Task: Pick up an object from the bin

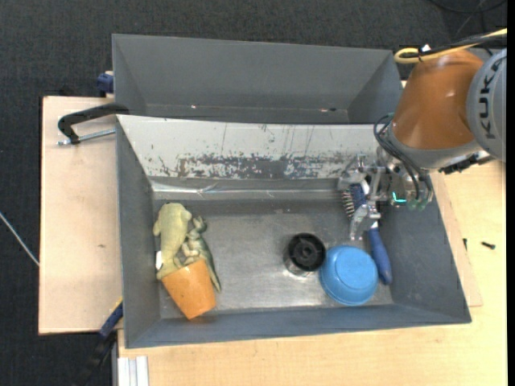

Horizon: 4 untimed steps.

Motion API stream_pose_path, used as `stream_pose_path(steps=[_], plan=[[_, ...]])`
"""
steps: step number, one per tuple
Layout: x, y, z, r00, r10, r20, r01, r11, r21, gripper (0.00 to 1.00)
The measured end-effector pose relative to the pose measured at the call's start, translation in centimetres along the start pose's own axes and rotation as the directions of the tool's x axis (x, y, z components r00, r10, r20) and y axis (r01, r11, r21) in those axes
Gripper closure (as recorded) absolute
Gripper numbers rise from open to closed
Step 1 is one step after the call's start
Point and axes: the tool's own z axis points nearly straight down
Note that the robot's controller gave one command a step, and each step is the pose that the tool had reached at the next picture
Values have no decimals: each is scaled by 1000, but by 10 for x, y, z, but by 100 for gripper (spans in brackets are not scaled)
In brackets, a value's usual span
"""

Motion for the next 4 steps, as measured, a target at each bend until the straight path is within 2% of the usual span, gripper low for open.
stream_pose_path(steps=[1, 2, 3, 4], plan=[[23, 25, 49, 952, -305, 23, 305, 952, 9, 0], [50, 53, 55, 921, -388, 28, 388, 922, 21, 0], [52, 60, 57, 898, -439, 30, 439, 898, 21, 0], [60, 54, 57, 897, -442, -14, 442, 897, 14, 100]])
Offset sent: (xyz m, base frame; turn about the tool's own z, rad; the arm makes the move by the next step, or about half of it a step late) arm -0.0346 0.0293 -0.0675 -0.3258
